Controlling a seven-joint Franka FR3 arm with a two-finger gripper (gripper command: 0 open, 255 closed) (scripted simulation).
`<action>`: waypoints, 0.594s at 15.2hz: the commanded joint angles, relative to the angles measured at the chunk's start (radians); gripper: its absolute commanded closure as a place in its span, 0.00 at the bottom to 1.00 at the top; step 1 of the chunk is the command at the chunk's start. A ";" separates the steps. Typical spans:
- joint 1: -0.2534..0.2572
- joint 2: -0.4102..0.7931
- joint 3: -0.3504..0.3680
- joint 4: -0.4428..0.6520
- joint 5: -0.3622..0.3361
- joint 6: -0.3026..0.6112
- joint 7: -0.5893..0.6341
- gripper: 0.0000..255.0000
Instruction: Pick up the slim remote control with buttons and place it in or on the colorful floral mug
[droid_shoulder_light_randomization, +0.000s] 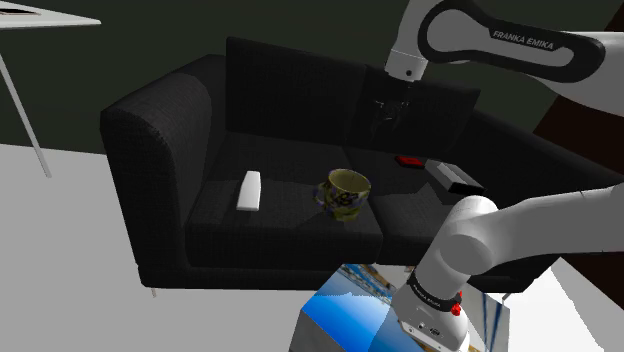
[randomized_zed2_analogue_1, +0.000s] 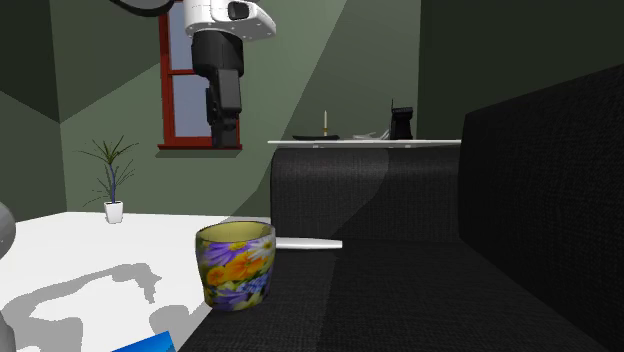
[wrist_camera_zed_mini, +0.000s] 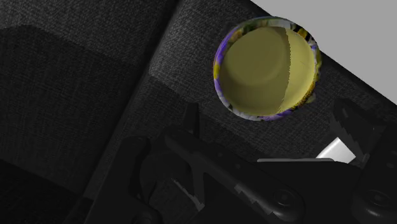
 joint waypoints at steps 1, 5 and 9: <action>0.000 0.000 0.000 0.000 0.000 0.000 0.000 0.00; 0.001 0.085 0.068 -0.025 0.045 0.104 0.123 0.00; -0.001 0.194 0.132 -0.024 0.079 0.208 0.243 0.00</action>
